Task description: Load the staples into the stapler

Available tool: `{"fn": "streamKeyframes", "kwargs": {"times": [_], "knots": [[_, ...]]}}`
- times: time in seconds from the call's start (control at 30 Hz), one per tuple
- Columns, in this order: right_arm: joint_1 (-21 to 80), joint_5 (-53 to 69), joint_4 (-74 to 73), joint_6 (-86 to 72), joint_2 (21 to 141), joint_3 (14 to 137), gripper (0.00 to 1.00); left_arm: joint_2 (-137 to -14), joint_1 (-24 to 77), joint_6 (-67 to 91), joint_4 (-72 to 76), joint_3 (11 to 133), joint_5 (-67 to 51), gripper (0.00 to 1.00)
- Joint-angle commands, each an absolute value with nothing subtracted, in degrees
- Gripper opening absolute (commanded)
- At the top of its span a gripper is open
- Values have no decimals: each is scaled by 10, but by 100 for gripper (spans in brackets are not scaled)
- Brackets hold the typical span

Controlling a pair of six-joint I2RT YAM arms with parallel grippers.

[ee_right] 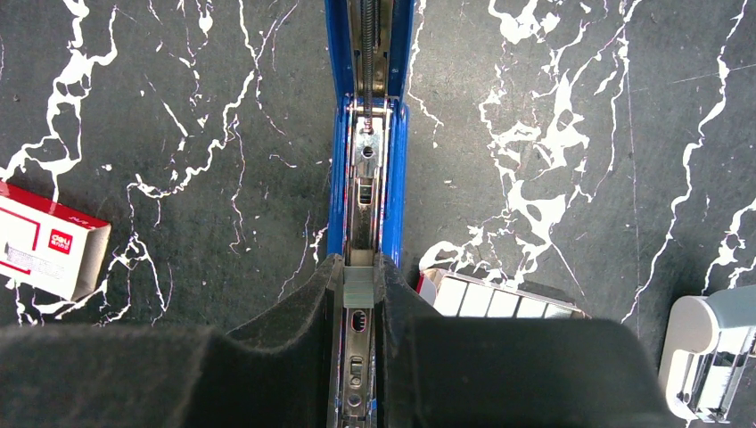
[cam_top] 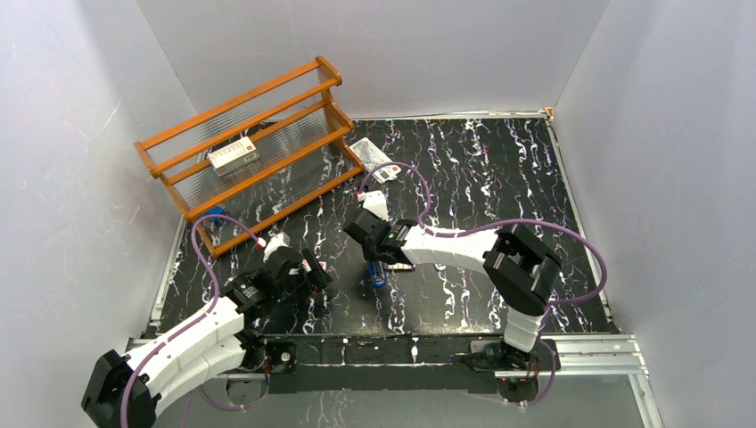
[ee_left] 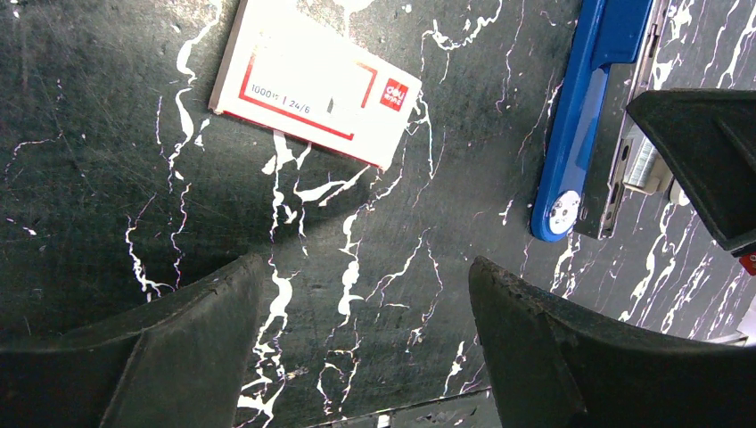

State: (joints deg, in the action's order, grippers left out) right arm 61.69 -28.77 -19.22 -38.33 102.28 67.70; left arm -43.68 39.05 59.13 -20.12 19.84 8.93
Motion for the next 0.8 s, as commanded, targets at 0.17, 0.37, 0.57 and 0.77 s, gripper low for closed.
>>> {"fn": "streamKeyframes", "kwargs": {"times": [0.17, 0.37, 0.57, 0.77], "knots": [[620, -296, -177, -382, 1027, 673, 23, -433, 388, 589, -205, 196, 93, 82], [621, -294, -175, -382, 1025, 670, 24, -432, 387, 590, -206, 196, 93, 82], [621, -291, -176, -382, 1021, 670, 29, -432, 388, 590, -207, 196, 93, 82], [621, -289, -176, -377, 1010, 674, 34, -432, 388, 591, -207, 197, 93, 82]]}}
